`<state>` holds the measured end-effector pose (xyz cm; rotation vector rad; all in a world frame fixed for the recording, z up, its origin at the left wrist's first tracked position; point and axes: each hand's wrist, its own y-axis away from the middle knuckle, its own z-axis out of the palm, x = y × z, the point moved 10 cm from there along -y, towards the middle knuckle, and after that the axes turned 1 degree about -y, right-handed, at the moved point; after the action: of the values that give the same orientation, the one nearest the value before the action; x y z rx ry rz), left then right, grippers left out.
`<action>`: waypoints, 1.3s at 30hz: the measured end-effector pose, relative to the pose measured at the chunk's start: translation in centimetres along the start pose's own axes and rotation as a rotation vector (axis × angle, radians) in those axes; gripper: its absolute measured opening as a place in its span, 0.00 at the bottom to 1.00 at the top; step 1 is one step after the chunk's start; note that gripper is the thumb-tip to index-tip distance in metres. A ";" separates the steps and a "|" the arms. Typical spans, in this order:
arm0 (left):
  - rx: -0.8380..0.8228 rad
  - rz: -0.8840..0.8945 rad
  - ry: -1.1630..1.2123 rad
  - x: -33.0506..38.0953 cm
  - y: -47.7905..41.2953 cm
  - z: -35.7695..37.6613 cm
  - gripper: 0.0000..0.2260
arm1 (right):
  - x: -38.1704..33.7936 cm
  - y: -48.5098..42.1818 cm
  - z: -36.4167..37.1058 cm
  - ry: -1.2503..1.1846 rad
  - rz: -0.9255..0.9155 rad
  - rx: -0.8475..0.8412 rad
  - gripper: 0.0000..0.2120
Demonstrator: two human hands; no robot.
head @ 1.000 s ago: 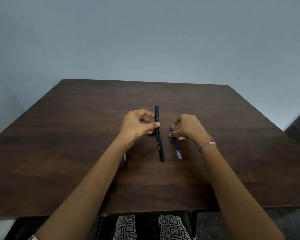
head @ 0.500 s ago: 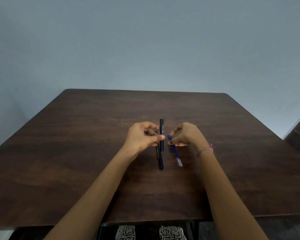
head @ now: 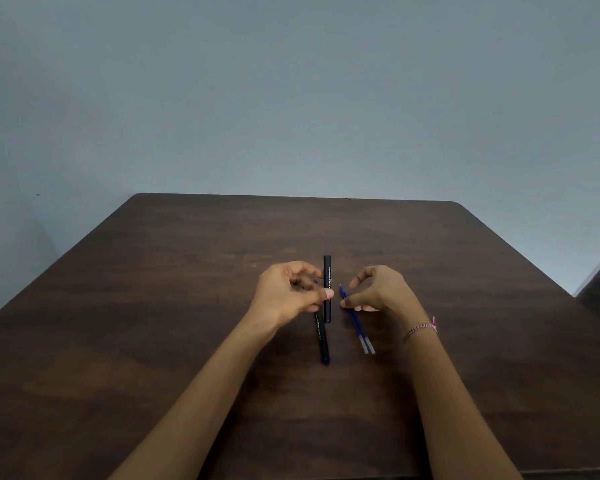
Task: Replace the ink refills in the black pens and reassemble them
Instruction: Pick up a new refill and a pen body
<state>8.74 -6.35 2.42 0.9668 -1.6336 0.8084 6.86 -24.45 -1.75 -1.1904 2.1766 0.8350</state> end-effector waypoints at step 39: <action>-0.106 -0.019 0.058 -1.2 -0.1 1.1 0.12 | -2.4 2.9 -6.2 -1.353 -0.435 0.342 0.07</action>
<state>8.56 -7.11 1.04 0.8755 -1.5982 0.7235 4.64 -26.36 4.86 -0.5448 0.8494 0.6904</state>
